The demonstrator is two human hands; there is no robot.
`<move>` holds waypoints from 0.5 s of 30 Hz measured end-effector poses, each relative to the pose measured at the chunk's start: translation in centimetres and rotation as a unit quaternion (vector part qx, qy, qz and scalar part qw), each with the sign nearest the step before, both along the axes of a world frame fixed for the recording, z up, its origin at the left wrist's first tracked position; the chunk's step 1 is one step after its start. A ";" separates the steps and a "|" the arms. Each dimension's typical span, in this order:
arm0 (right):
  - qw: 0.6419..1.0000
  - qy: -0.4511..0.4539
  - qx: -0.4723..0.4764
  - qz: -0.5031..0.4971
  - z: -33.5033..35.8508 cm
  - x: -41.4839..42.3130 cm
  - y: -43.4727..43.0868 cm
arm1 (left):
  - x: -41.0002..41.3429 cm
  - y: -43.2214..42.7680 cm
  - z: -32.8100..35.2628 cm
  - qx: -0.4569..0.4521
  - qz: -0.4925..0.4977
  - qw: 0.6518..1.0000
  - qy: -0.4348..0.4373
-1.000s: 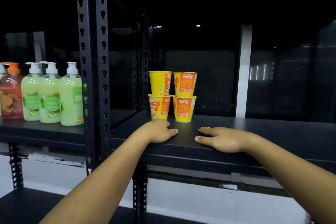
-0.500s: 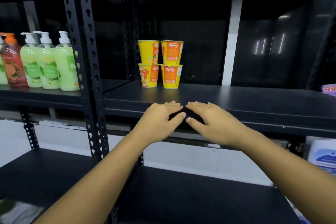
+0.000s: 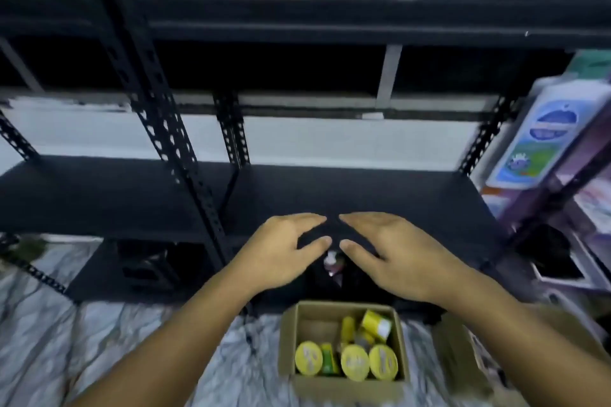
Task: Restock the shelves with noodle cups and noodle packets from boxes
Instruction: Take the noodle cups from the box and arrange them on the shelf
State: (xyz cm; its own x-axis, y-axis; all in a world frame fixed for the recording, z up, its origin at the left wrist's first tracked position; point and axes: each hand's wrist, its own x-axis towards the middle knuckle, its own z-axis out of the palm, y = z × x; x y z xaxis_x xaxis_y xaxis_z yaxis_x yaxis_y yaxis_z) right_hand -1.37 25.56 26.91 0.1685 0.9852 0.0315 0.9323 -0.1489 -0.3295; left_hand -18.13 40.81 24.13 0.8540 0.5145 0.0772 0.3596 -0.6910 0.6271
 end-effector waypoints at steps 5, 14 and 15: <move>0.987 0.064 -0.140 -0.052 -12.1 -4.7 -5.0 | -3.8 -3.9 -10.8 -0.109 -0.026 0.984 0.140; 0.928 0.129 -0.308 -0.165 -24.2 -9.2 -11.1 | -7.0 -8.2 -24.2 -0.174 -0.052 0.934 0.307; 0.924 0.132 -0.315 -0.172 -25.1 -9.4 -11.4 | -7.1 -8.4 -24.9 -0.179 -0.051 0.930 0.316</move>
State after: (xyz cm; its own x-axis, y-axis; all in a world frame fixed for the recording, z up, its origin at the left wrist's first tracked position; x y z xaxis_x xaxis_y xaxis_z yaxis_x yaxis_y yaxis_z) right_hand -10.79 14.17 1.84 0.3943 0.6807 -0.6174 0.6945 -0.6607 -0.2848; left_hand -25.27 32.41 -0.72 0.7161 0.3235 -0.6185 0.6788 -0.5289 0.5094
